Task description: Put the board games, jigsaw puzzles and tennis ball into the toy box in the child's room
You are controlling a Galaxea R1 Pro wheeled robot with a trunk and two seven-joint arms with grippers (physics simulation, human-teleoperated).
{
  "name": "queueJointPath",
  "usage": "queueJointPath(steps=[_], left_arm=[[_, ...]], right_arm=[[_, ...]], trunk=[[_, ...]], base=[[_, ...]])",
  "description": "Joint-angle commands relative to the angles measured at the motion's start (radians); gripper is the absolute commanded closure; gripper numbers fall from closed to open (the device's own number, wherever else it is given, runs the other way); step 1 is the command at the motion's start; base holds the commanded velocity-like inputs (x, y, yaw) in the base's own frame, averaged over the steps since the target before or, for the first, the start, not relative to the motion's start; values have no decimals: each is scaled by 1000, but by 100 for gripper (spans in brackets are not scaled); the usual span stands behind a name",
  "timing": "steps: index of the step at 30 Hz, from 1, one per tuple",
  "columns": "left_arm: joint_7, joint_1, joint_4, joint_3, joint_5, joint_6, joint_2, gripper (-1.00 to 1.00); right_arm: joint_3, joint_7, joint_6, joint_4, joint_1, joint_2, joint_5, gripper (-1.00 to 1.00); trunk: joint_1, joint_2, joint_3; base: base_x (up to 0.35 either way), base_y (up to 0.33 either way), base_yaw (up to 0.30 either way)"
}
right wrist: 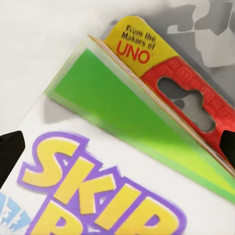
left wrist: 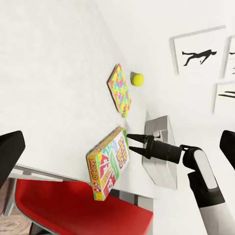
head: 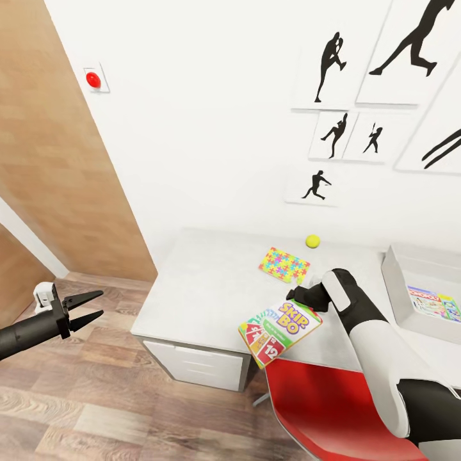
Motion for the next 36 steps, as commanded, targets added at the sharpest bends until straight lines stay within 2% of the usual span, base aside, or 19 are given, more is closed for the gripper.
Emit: queueJointPath(steps=[1,28,36], left_arm=[[-9,-1,0,1,-8,3,0,-100],[-9,-1,0,1,-8,3,0,-100],[-8,-1,0,1,-8,3,0,-100]], right_arm=[[-1,-9,3,-1,-1,0,-11,-100],[-1,-9,0,-1,4,-1,-5,-100],[-1,-9,-1,-1,6,-1,-5,-100]], trunk=[[1,-2,-2],[1,-2,-2],[1,-2,-11]], base=[[0,0,0],[0,0,0],[0,0,0]])
